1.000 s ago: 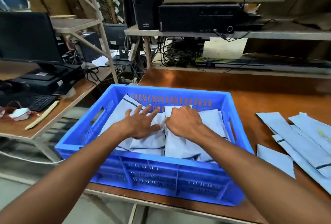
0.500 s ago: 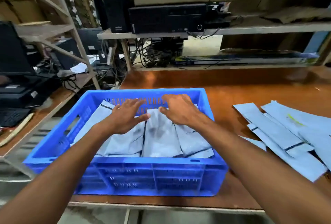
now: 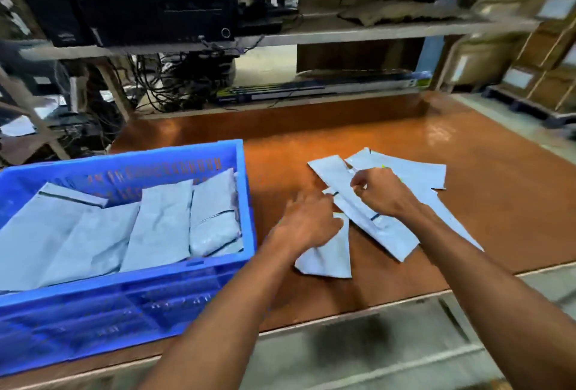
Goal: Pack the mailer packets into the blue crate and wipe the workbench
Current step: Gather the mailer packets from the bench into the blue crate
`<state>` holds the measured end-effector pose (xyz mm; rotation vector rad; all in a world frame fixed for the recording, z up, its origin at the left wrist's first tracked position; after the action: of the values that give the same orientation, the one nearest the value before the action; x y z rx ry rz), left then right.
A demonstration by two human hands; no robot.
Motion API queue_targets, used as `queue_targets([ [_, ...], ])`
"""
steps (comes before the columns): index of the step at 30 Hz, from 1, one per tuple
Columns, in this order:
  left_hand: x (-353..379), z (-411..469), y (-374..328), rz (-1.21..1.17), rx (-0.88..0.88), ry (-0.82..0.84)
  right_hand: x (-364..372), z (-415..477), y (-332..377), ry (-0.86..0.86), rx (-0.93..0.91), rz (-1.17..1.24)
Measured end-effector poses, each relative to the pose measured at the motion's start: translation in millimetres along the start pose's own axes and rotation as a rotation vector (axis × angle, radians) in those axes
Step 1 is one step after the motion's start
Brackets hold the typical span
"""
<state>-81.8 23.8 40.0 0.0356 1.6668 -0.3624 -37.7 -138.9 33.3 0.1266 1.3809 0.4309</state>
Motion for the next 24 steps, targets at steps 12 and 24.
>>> queue_targets([
  [12,142,4,13,-0.039,-0.242,0.165,84,-56,-75,0.191,-0.008,-0.256],
  [24,140,-17,56,0.082,-0.307,0.023,52,-63,10,0.007,-0.218,-0.415],
])
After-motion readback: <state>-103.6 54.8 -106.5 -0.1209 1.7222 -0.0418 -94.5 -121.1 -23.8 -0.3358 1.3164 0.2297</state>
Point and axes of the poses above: each hand's wrist, its own z-axis towards the middle knuckle, its own x-axis out of the palm, y = z × x, the point moved 8 cm from there along z, towards the middle knuckle, and after that the axes turned 14 degrees about -x, right-handed, at the moved point
